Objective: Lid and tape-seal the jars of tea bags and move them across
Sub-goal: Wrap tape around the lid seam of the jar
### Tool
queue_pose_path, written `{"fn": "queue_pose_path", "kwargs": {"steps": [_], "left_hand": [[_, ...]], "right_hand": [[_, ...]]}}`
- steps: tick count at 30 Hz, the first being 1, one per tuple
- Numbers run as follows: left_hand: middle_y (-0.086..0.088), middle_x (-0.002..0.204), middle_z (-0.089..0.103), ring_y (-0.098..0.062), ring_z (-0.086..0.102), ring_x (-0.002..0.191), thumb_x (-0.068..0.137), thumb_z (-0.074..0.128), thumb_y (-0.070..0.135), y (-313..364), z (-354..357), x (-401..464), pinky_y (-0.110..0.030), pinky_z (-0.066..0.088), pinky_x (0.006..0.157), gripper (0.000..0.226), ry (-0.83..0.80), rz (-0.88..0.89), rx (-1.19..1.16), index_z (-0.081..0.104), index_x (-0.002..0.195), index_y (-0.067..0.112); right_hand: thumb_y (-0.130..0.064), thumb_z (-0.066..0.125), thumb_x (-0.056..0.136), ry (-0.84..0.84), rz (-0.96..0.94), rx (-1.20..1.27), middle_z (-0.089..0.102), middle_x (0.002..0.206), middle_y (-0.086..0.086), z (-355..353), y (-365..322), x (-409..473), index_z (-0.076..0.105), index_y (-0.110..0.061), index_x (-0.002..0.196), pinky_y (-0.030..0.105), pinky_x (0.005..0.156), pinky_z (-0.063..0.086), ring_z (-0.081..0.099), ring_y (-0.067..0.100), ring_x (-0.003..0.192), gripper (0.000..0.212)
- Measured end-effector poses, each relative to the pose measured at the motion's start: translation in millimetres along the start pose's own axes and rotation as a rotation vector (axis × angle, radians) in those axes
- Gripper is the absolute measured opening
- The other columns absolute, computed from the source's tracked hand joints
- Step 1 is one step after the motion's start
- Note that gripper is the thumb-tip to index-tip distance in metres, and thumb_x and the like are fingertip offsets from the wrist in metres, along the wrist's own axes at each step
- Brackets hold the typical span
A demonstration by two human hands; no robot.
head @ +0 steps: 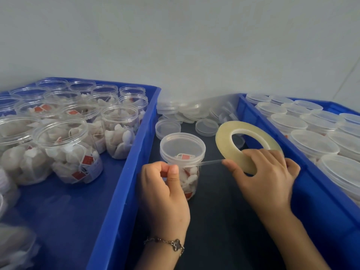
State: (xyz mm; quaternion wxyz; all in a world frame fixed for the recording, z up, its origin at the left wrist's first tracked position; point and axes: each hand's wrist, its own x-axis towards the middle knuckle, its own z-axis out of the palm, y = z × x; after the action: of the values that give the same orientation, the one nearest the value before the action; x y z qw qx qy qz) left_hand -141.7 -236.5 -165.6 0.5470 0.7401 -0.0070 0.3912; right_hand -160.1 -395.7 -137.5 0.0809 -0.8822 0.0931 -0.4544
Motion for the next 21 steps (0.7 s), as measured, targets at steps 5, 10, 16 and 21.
{"fn": "queue_pose_path", "kwargs": {"steps": [5,10,16,21], "left_hand": [[0.02,0.08,0.043,-0.006,0.041,0.071,0.088,0.047,0.031,-1.0,-0.2,-0.7,-0.012,0.033,0.067,0.011,-0.017,-0.03,-0.009,0.045,0.082,0.023],[0.004,0.088,0.048,-0.001,0.038,0.081,0.086,0.052,0.017,-2.1,-0.3,1.8,0.0,0.031,0.077,0.007,-0.027,0.029,-0.015,0.046,0.082,0.018],[0.002,0.091,0.048,-0.001,0.039,0.083,0.087,0.052,0.02,-4.1,0.4,2.7,0.001,0.032,0.077,0.007,-0.037,0.054,-0.028,0.046,0.084,0.018],[-0.003,0.096,0.048,-0.008,0.042,0.088,0.088,0.043,0.033,-9.6,0.9,3.2,-0.001,0.032,0.08,0.024,-0.075,0.093,-0.039,0.051,0.086,0.011]], "right_hand": [[-0.062,0.047,0.077,0.015,0.006,0.007,0.067,0.078,0.003,3.0,-0.2,-4.9,0.071,-0.01,0.08,0.05,0.084,0.034,0.061,0.03,0.087,0.058],[-0.063,0.045,0.077,-0.009,0.047,0.035,0.067,0.079,0.002,6.9,-2.0,-6.7,0.072,-0.011,0.082,0.047,0.085,0.033,0.061,0.029,0.089,0.059],[-0.062,0.046,0.077,0.018,0.059,0.054,0.067,0.078,0.003,11.0,-2.5,-5.7,0.071,-0.01,0.081,0.045,0.085,0.033,0.06,0.029,0.087,0.058],[-0.061,0.047,0.078,0.018,0.058,0.056,0.067,0.077,0.003,13.9,-1.4,-7.3,0.071,-0.009,0.08,0.043,0.083,0.034,0.061,0.029,0.085,0.057]]}}
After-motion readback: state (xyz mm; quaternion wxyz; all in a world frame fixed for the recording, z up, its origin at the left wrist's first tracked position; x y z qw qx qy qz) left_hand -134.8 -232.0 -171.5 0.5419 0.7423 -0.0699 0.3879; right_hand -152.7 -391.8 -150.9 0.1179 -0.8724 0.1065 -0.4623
